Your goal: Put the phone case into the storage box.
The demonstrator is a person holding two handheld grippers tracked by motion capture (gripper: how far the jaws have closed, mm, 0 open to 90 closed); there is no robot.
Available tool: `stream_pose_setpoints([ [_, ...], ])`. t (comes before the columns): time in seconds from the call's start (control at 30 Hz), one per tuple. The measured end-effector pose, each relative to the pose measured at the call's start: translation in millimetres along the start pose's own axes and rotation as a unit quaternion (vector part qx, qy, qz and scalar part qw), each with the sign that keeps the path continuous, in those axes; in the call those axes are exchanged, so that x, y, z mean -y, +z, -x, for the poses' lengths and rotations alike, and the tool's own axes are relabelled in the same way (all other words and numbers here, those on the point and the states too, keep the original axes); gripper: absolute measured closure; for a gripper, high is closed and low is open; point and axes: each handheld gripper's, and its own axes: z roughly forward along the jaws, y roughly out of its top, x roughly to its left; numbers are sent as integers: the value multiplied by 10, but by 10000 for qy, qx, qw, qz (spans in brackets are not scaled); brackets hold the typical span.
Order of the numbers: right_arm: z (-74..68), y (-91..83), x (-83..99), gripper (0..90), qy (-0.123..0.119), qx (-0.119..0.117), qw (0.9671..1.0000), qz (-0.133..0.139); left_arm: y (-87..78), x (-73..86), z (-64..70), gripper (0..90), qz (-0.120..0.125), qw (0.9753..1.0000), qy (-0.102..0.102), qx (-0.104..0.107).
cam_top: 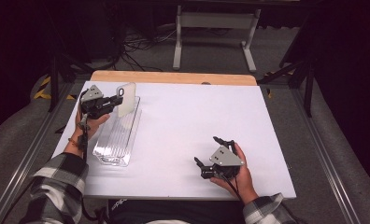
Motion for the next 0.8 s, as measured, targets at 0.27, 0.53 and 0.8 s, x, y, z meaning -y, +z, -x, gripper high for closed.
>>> stream_pose_setpoints([
  [0.27,-30,16,1,79,-138,-19,9999,-63,28,35,-86,690,-194,9991,-3,-372],
  [0.53,-37,22,4,81,-195,-12,9998,-105,108,88,-102,751,-560,9952,71,-797],
  [0.8,-33,31,12,82,-227,-5,9997,-135,129,80,-79,740,-546,9943,99,-914],
])
